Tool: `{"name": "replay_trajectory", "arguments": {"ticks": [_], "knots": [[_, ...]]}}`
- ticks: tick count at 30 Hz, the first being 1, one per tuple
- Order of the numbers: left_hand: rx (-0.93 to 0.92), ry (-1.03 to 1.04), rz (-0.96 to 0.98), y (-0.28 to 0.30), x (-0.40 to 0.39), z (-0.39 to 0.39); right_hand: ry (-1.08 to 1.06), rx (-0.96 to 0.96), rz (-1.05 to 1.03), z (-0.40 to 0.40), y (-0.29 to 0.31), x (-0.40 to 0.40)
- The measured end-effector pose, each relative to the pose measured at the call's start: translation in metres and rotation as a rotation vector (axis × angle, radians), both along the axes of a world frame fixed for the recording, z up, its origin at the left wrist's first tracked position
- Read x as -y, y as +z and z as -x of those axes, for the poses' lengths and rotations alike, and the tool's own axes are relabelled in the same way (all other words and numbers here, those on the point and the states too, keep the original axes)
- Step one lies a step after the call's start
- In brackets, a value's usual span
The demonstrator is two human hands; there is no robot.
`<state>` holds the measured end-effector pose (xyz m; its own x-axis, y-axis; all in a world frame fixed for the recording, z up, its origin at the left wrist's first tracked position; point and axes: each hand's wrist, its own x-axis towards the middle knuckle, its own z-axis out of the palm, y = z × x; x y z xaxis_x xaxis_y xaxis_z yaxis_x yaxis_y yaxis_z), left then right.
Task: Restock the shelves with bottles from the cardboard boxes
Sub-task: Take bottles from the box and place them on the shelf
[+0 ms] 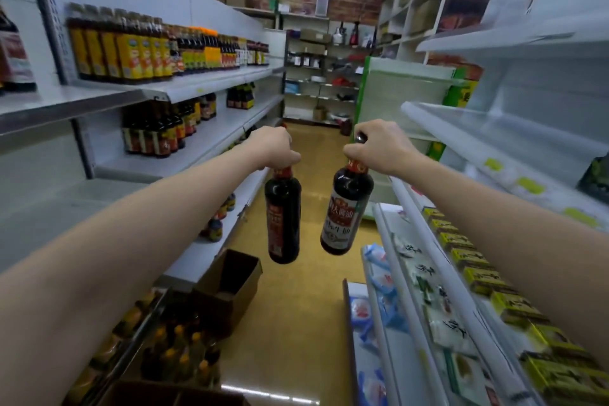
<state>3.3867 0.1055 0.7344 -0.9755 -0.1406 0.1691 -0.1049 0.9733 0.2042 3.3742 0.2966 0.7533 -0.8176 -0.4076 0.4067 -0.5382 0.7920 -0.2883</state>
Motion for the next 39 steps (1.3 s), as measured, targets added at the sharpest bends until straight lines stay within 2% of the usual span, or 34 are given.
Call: {"name": "replay_trajectory", "arguments": {"ticks": [5, 11, 17, 24, 32, 39], "knots": [[0.049, 0.002, 0.063, 0.006, -0.014, 0.048, -0.005, 0.005, 0.035, 0.053, -0.001, -0.007], [0.054, 0.019, 0.047, 0.007, 0.003, 0.147, 0.023, 0.002, 0.030, 0.149, -0.008, 0.013], [0.050, 0.004, 0.069, 0.014, 0.039, 0.276, 0.045, 0.023, -0.038, 0.283, -0.002, 0.056], [0.021, -0.001, 0.151, 0.024, 0.075, 0.428, 0.008, 0.040, 0.011, 0.432, 0.010, 0.084], [0.143, 0.057, 0.121, -0.010, 0.120, 0.603, 0.069, 0.061, -0.056, 0.622, -0.033, 0.123], [0.170, 0.157, 0.093, 0.018, 0.157, 0.739, 0.175, 0.019, -0.099, 0.784, -0.011, 0.172]]}}
